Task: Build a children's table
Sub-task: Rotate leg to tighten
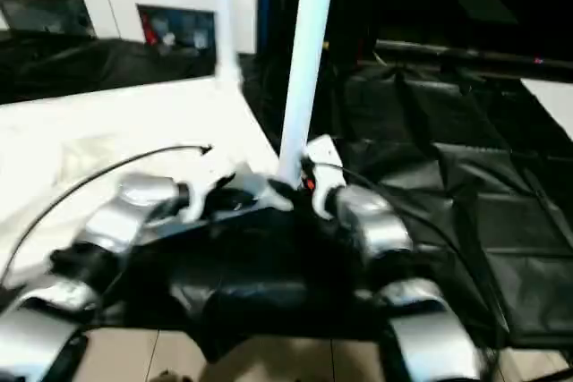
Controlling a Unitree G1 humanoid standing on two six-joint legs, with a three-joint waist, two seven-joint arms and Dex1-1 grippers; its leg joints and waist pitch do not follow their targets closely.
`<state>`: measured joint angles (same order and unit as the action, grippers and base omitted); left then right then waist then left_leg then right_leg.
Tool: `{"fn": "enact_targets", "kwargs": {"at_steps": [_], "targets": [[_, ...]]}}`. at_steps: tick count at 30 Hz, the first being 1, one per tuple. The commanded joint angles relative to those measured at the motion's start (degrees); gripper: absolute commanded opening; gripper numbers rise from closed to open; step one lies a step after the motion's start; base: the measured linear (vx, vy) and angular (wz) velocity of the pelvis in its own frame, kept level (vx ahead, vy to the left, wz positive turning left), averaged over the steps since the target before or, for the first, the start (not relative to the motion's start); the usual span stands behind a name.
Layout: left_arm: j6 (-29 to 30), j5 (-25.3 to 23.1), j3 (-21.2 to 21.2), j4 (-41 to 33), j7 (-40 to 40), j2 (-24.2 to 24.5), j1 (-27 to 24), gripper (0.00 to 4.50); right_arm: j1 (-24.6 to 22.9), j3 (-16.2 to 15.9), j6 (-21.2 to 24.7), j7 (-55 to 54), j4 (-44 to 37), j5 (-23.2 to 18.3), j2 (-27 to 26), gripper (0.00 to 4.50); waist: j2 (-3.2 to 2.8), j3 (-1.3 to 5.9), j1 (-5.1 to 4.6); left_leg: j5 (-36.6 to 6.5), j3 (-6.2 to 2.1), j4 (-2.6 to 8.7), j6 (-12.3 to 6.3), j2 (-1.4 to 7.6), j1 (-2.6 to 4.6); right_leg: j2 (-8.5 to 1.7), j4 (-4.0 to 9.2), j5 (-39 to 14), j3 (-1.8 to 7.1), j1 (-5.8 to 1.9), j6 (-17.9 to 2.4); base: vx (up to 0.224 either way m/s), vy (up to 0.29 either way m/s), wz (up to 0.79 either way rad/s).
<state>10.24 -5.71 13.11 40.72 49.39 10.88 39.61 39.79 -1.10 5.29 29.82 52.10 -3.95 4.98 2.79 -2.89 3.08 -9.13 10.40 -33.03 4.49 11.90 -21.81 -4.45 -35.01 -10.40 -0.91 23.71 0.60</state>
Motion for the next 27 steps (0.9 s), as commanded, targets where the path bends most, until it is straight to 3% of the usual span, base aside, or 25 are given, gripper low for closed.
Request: {"fn": "enact_targets", "kwargs": {"at_steps": [1,5,10,16,17,18,20,21,25,27], "targets": [[-0.3,0.3,1.2,0.5,-3.4,-5.2,2.5,0.00,-0.4,-2.8,0.5,-3.9,5.2,2.9,-4.6,3.28,-0.33,3.46,-0.04,-19.2,-0.18,4.14,1.73,0.77,1.22,-2.52,4.98,-18.7,1.07,-1.70,-10.1,0.000,0.000,0.00],[-0.7,0.4,1.2,0.6,-3.2,-6.1,2.6,0.00,0.3,-3.2,-1.7,-2.3,5.9,2.9,-5.6,3.48,-0.29,3.59,0.15,-18.3,-0.11,4.07,0.65,0.79,1.05,-2.52,4.74,-15.4,1.07,-2.00,-10.6,0.000,0.000,0.00],[-1.6,1.3,2.4,-2.0,2.6,-3.5,0.9,0.00,-0.1,-4.3,-3.6,5.5,2.8,2.2,-3.3,4.08,-0.29,3.61,0.31,-17.8,-0.09,4.06,-0.33,0.86,0.95,-2.49,4.62,-14.0,1.05,-2.22,-11.1,0.000,0.000,0.00],[-2.7,2.5,2.9,-4.1,9.7,-0.1,-0.8,0.00,-2.6,-6.6,-5.1,18.7,-1.3,1.6,1.3,4.08,-0.28,3.92,0.39,-12.2,0.11,3.60,-2.30,0.86,0.69,-2.39,3.65,-4.7,0.99,-2.78,-13.6,0.000,0.000,0.00],[-3.1,3.0,3.0,-4.8,11.7,0.8,-1.2,0.00,-3.3,-7.0,-4.9,21.7,-2.7,1.0,2.5,4.08,-0.32,4.11,0.64,-10.4,0.17,3.28,-3.73,0.88,0.68,-2.35,3.14,-0.3,0.97,-3.15,-14.8,0.000,0.000,0.00],[-3.0,3.3,3.1,-5.4,13.1,1.5,-1.4,0.00,-3.7,-7.1,-4.4,24.0,-3.7,0.5,3.2,4.08,-0.27,4.06,0.50,-9.7,0.27,3.26,-4.41,0.87,0.69,-2.17,3.01,1.1,0.92,-3.05,-15.4,0.000,0.000,0.00],[-3.5,3.3,3.8,-6.5,15.8,3.0,-1.9,0.00,-4.4,-7.3,-2.5,28.6,-5.8,-0.7,4.8,4.08,-0.28,4.03,0.56,-10.1,0.29,3.25,-4.79,0.90,0.81,-2.24,3.10,0.7,0.88,-3.10,-15.7,0.000,0.000,0.00],[-3.6,3.4,4.2,-7.2,17.7,4.1,-2.3,0.00,-4.9,-7.7,-1.4,31.7,-7.3,-1.3,6.0,4.08,-0.40,3.75,0.95,-12.1,0.36,3.46,-4.61,1.25,0.97,-2.22,3.37,-2.2,0.81,-3.03,-15.8,0.000,0.000,0.00],[-3.4,3.6,4.5,-8.0,20.6,5.7,-2.7,0.00,-5.8,-8.7,-0.2,36.2,-9.5,-1.8,8.0,4.08,-0.51,3.47,1.33,-16.0,0.45,3.76,-2.38,1.45,1.31,-2.34,3.86,-9.0,0.87,-2.48,-15.0,0.000,0.000,0.00],[-3.5,3.9,4.6,-8.5,22.3,6.7,-3.0,0.00,-6.6,-9.8,0.8,39.5,-11.6,-1.7,9.6,3.94,-0.41,3.38,1.71,-17.3,0.36,3.94,-1.38,1.44,1.31,-2.48,4.13,-12.6,1.02,-2.35,-13.5,0.000,0.000,0.00]]}}
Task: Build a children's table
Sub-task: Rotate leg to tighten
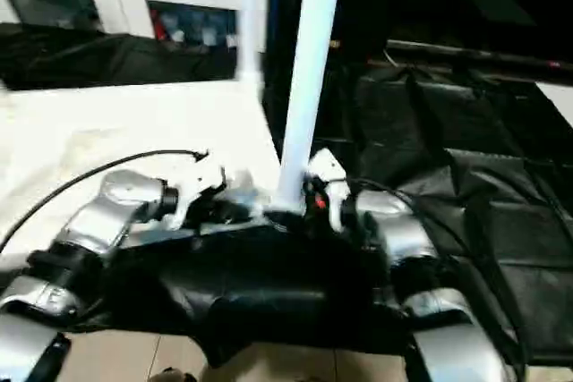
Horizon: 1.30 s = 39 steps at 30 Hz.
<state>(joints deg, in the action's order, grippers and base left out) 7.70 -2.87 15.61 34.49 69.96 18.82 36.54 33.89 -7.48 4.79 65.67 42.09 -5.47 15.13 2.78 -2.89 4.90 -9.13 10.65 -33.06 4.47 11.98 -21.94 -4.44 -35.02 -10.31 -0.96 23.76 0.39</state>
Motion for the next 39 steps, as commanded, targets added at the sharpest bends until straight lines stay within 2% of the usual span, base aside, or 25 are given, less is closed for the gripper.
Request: {"fn": "enact_targets", "kwargs": {"at_steps": [1,2,6,11,15,18,21,22,23,25,27,29,31,33,35,37,39], "targets": [[-0.9,1.2,2.1,-2.5,2.5,-0.8,0.0,0.00,-0.9,-3.6,1.3,4.1,-2.0,0.1,-0.2,3.84,-0.43,3.35,0.05,-17.6,0.05,4.03,-1.11,1.36,1.49,-2.53,4.22,-13.4,1.07,-2.38,-13.0,0.000,0.000,0.00],[-0.7,1.4,2.2,-2.9,3.5,-0.3,-0.1,0.00,-1.1,-3.8,1.2,4.3,-2.2,0.4,0.1,3.84,-0.79,3.41,0.14,-17.9,0.00,4.02,-0.68,1.36,1.60,-2.63,4.25,-14.0,1.16,-2.20,-12.7,0.000,0.000,0.00],[0.2,2.1,2.6,-4.1,5.6,0.6,-0.6,0.00,-1.6,-3.8,1.9,4.8,-3.1,0.1,0.3,3.53,-0.57,3.51,0.03,-17.0,-0.04,4.05,-0.40,1.26,1.42,-2.49,4.08,-12.3,1.10,-2.27,-12.8,0.000,0.000,0.00],[0.6,2.3,2.5,-4.9,5.7,0.4,-1.0,0.00,-2.6,-4.2,4.1,5.8,-5.5,-0.6,0.0,3.12,-0.49,3.74,0.13,-13.4,0.11,3.76,-1.33,1.19,1.28,-2.34,3.52,-6.8,1.02,-2.55,-13.9,0.000,0.000,0.00],[0.6,2.1,2.3,-4.6,3.9,-0.3,-1.0,0.00,-2.6,-3.7,4.8,4.2,-5.2,-0.8,-0.9,2.84,-0.44,3.72,0.18,-13.6,0.19,3.71,-1.55,1.19,1.36,-2.39,3.54,-6.8,1.01,-2.50,-14.2,0.000,0.000,0.00],[1.1,1.7,1.8,-3.9,1.4,-1.4,-0.5,0.00,-2.2,-2.7,4.9,0.2,-3.8,-0.2,-2.3,2.74,-0.39,3.52,0.01,-16.1,0.06,3.93,-0.46,1.13,1.44,-2.62,4.04,-11.7,1.13,-2.31,-13.1,0.000,0.000,0.00],[1.5,0.1,0.7,-1.0,-5.3,-4.2,1.3,0.00,0.2,-1.1,4.2,-12.6,2.4,2.7,-5.1,2.72,-0.51,3.11,-0.56,-19.5,-0.13,4.23,1.13,0.97,1.63,-2.71,4.73,-18.5,1.17,-1.78,-11.6,0.000,0.000,0.00],[1.5,0.1,0.7,-1.0,-5.3,-4.2,1.3,0.00,0.2,-1.1,4.2,-12.6,2.4,2.7,-5.1,2.71,-0.32,3.13,-0.83,-21.0,-0.41,4.30,1.96,0.85,1.66,-2.78,5.04,-22.6,1.07,-1.87,-10.1,0.000,0.000,0.00],[1.9,-1.0,0.1,1.3,-10.0,-6.2,2.8,0.00,1.6,0.3,4.6,-19.6,5.9,3.2,-7.3,2.71,-0.41,3.16,-0.93,-21.4,-0.60,4.33,2.30,0.87,1.65,-2.86,5.22,-23.9,1.13,-1.77,-9.1,0.000,0.000,0.00],[2.5,-1.6,-0.4,3.1,-14.2,-8.2,4.2,0.00,2.9,1.4,4.9,-25.9,8.7,3.5,-9.4,2.70,-0.34,3.01,-1.64,-23.0,-0.76,4.38,2.71,0.66,1.73,-2.68,5.46,-26.1,1.01,-1.48,-8.5,0.000,0.000,0.00],[2.8,-1.9,-0.6,3.9,-16.0,-9.1,4.7,0.00,3.5,1.8,4.9,-28.6,9.9,3.6,-10.3,2.70,-0.25,3.11,-1.88,-23.3,-0.94,4.37,2.62,0.62,1.58,-2.84,5.71,-27.7,0.91,-1.65,-7.7,0.000,0.000,0.00],[3.8,-2.3,-1.1,5.4,-21.4,-12.1,6.1,0.00,5.6,4.3,3.5,-40.4,14.2,4.0,-13.6,2.70,-0.37,3.07,-2.16,-23.8,-0.83,4.28,2.60,0.60,1.75,-2.74,5.84,-27.5,0.99,-1.10,-7.7,0.000,0.000,0.00],[3.9,-2.6,-1.2,5.8,-22.5,-13.1,6.4,0.00,6.4,5.2,3.4,-41.8,15.7,3.3,-14.7,2.70,-0.28,3.18,-2.28,-24.2,-0.92,4.28,2.52,0.49,1.67,-2.68,5.84,-27.5,0.90,-1.25,-7.7,0.000,0.000,0.00],[3.6,-2.7,-1.1,5.9,-22.4,-13.7,6.4,0.00,6.7,5.0,1.9,-41.4,16.2,3.5,-15.2,3.25,-0.33,3.26,-2.18,-24.1,-0.81,4.24,1.78,0.59,1.69,-2.60,5.86,-25.2,0.96,-1.22,-7.9,0.000,0.000,0.00],[3.2,-2.7,-0.6,5.6,-20.9,-13.7,6.1,0.00,7.4,6.0,1.1,-37.0,16.0,1.7,-15.6,3.39,-0.32,3.35,-2.15,-22.7,-0.66,4.32,1.10,0.62,1.37,-2.38,5.47,-21.2,1.03,-1.54,-8.9,0.000,0.000,0.00],[3.1,-2.7,-0.3,5.2,-19.8,-13.1,5.7,0.00,7.7,6.7,1.3,-33.0,15.0,0.2,-15.1,3.59,-0.28,3.47,-2.04,-21.8,-0.54,4.20,0.56,0.66,1.35,-2.42,5.27,-18.8,1.15,-1.73,-9.6,0.000,0.000,0.00],[2.8,-2.4,-0.1,4.8,-18.1,-12.0,5.2,0.00,7.1,5.0,0.3,-28.1,13.6,0.6,-13.5,3.83,-0.32,3.61,-1.85,-19.5,-0.47,4.19,-0.13,0.76,1.18,-2.35,4.83,-14.9,1.08,-2.12,-10.8,0.000,0.000,0.00]]}}
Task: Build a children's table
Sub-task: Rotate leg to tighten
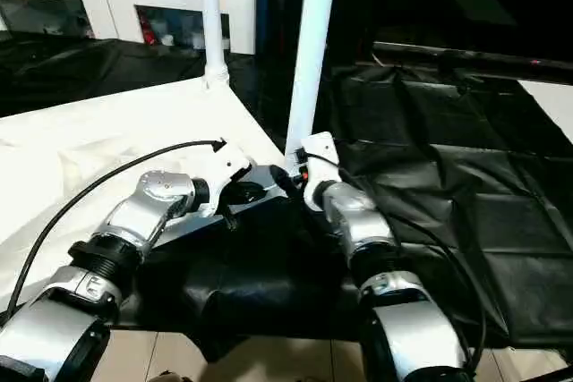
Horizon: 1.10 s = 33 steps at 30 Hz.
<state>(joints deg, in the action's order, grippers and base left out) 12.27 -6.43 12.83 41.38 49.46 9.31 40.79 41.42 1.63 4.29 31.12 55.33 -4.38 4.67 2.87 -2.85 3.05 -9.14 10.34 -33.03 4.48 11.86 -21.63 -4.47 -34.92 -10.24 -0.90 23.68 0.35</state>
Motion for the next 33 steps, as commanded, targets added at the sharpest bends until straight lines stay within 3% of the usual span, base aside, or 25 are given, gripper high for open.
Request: {"fn": "enact_targets", "kwargs": {"at_steps": [1,8,12,14,19,21,23,33], "targets": [[-2.0,1.3,2.8,-2.3,3.1,-2.0,0.7,0.00,-0.8,-4.9,0.4,8.3,-0.5,-0.3,-2.3,3.83,-0.42,3.70,0.18,-17.2,0.00,3.94,-0.91,0.90,0.81,-2.37,4.41,-11.2,1.04,-2.24,-11.8,0.000,0.000,0.00],[-3.3,2.9,3.5,-5.4,10.4,2.4,-2.0,0.00,-5.0,-7.7,-2.4,22.1,-7.7,-1.3,4.2,3.88,-0.28,4.01,0.55,-10.8,0.32,3.33,-3.98,0.92,0.57,-2.25,3.21,-0.4,0.89,-2.94,-15.2,0.000,0.000,0.00],[-4.6,4.2,3.5,-7.5,15.2,4.2,-3.4,0.00,-6.3,-7.6,-3.0,27.6,-10.3,-1.9,6.2,3.88,-0.38,3.67,0.77,-13.5,0.33,3.57,-3.70,1.15,0.79,-2.42,3.70,-5.1,0.88,-2.78,-15.2,0.000,0.000,0.00],[-4.8,4.9,3.9,-9.4,18.3,5.6,-4.5,0.00,-7.2,-8.3,-2.0,31.5,-12.4,-2.6,7.5,3.88,-0.56,3.47,0.86,-15.8,0.37,3.80,-2.67,1.39,0.92,-2.30,3.91,-8.4,0.88,-2.53,-14.6,0.000,0.000,0.00],[-5.2,6.1,4.9,-12.1,23.7,9.3,-6.2,0.00,-9.8,-11.3,0.8,39.0,-17.5,-3.1,10.6,3.88,-0.55,3.37,1.52,-17.1,0.36,3.98,-1.52,1.48,1.04,-2.36,4.03,-11.8,0.96,-2.29,-13.3,0.000,0.000,0.00],[-5.2,6.1,4.9,-12.2,24.0,9.5,-6.3,0.00,-9.9,-11.4,1.0,39.3,-17.6,-3.0,10.7,3.63,-0.60,3.35,1.71,-17.1,0.38,3.99,-1.28,1.43,1.03,-2.43,4.11,-12.8,1.02,-2.17,-12.9,0.000,0.000,0.00],[-5.5,6.1,4.4,-12.0,25.0,10.3,-6.3,0.00,-10.5,-12.1,2.0,41.2,-18.5,-2.7,11.4,3.63,-0.58,3.36,1.88,-16.7,0.34,4.03,-1.02,1.40,1.10,-2.40,4.11,-12.8,1.01,-2.14,-12.7,0.000,0.000,0.00],[-4.6,6.9,4.3,-13.0,25.6,10.8,-6.5,0.00,-11.5,-12.4,5.5,42.4,-21.2,-4.1,11.5,2.78,-0.40,3.61,2.10,-13.6,0.45,3.75,-1.53,1.30,0.95,-2.35,3.55,-8.6,0.94,-2.36,-13.4,0.000,0.000,0.00]]}}
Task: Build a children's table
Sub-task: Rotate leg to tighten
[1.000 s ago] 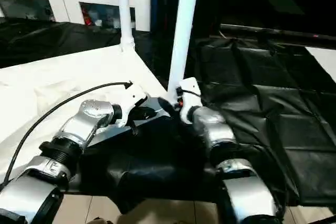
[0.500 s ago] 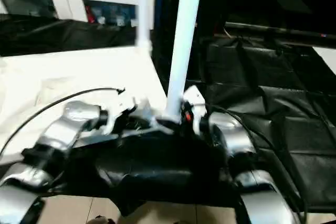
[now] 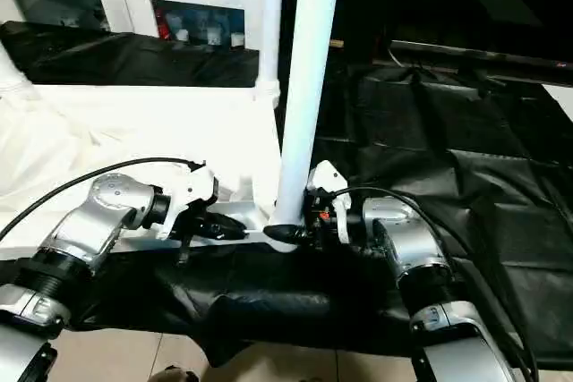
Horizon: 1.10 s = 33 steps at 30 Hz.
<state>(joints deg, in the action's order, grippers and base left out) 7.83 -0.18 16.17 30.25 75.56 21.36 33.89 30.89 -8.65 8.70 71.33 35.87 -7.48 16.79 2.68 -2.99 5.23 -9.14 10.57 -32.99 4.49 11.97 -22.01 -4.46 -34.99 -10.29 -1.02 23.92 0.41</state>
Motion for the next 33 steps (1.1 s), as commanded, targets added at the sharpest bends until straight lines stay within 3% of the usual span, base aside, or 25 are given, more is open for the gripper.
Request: {"fn": "enact_targets", "kwargs": {"at_steps": [1,4,7,9,12,15,19,21,24,27,31,33], "targets": [[0.0,0.4,0.7,-1.4,-1.8,-1.9,0.5,0.00,-1.0,-1.8,1.0,0.8,-1.3,-0.9,-1.5,2.78,-0.19,3.75,-0.12,-13.6,0.24,3.68,-1.60,1.20,1.29,-2.42,3.61,-8.5,1.07,-2.59,-13.5,0.000,0.000,0.00],[0.2,-0.3,0.4,-0.5,-4.3,-2.8,0.9,0.00,-0.6,-0.9,0.6,-2.5,0.1,-0.2,-2.7,2.73,-0.16,3.65,-0.15,-14.3,0.20,3.75,-1.28,1.16,1.35,-2.50,3.85,-10.2,1.12,-2.50,-13.1,0.000,0.000,0.00],[0.3,-1.7,-0.6,2.5,-11.0,-5.6,2.6,0.00,1.7,1.2,-0.8,-14.9,6.4,2.3,-6.4,2.72,-0.10,3.47,-0.58,-16.7,0.04,3.96,0.07,1.02,1.47,-2.68,4.34,-15.0,1.18,-2.24,-12.0,0.000,0.000,0.00],[0.9,-2.6,-0.8,4.4,-15.5,-7.8,4.0,0.00,3.7,2.7,-0.4,-23.6,10.9,3.2,-9.2,2.72,-0.05,3.25,-1.27,-19.2,-0.28,4.25,1.90,0.75,1.50,-2.70,4.85,-21.3,1.13,-1.99,-10.1,0.000,0.000,0.00],[1.6,-3.3,-0.9,5.8,-18.8,-9.4,5.1,0.00,4.7,3.6,0.2,-28.6,13.2,3.3,-11.1,2.72,-0.01,3.32,-1.88,-21.0,-0.55,4.22,2.13,0.80,1.69,-2.76,5.30,-23.9,1.09,-1.77,-8.7,0.000,0.000,0.00],[3.2,-4.1,-1.5,8.7,-25.4,-12.9,7.4,0.00,6.8,4.0,0.0,-38.1,17.3,5.0,-14.6,2.72,-0.06,3.36,-2.26,-20.9,-0.47,4.21,2.10,0.69,1.58,-2.48,5.24,-22.6,1.14,-1.57,-8.9,0.000,0.000,0.00],[3.2,-4.8,-2.0,10.8,-28.2,-15.0,8.7,0.00,7.8,3.1,-3.5,-39.9,19.0,6.7,-16.9,2.72,0.07,3.53,-2.06,-20.1,-0.34,4.02,1.41,0.65,1.52,-2.64,5.30,-20.9,1.19,-1.70,-9.1,0.000,0.000,0.00],[2.7,-4.7,-1.8,10.8,-27.2,-15.1,8.6,0.00,8.2,3.9,-3.6,-38.0,19.2,5.6,-17.0,3.28,0.08,3.56,-2.00,-19.3,-0.34,4.10,0.65,0.71,1.28,-2.48,5.05,-18.5,1.18,-2.01,-9.6,0.000,0.000,0.00],[2.6,-4.3,-1.4,9.8,-25.2,-14.5,8.1,0.00,8.5,4.8,-2.7,-34.2,18.7,3.3,-16.6,3.46,-0.03,3.65,-1.97,-18.0,-0.26,4.07,-0.05,0.74,1.19,-2.43,4.73,-15.1,1.17,-2.24,-10.7,0.000,0.000,0.00],[1.8,-3.4,-0.4,7.8,-19.9,-12.4,6.3,0.00,7.0,1.7,-4.4,-25.9,15.4,4.3,-13.3,3.75,0.14,3.86,-1.78,-16.6,-0.20,3.85,-0.90,0.82,1.11,-2.47,4.51,-12.7,1.14,-2.57,-11.2,0.000,0.000,0.00],[0.9,-2.4,0.3,5.7,-14.7,-10.0,4.7,0.00,5.0,0.4,-4.9,-17.5,11.9,3.4,-9.4,3.75,0.15,4.03,-1.80,-12.1,-0.08,3.53,-2.81,0.81,0.73,-2.38,3.58,-4.8,1.10,-3.06,-13.4,0.000,0.000,0.00],[0.1,-1.8,0.3,4.7,-12.6,-8.9,4.1,0.00,4.0,0.2,-4.6,-13.7,9.9,2.8,-7.5,3.75,0.24,4.16,-1.62,-10.4,0.11,3.27,-3.93,0.82,0.99,-2.33,3.27,-1.2,1.06,-3.20,-14.9,0.000,0.000,0.00]]}}
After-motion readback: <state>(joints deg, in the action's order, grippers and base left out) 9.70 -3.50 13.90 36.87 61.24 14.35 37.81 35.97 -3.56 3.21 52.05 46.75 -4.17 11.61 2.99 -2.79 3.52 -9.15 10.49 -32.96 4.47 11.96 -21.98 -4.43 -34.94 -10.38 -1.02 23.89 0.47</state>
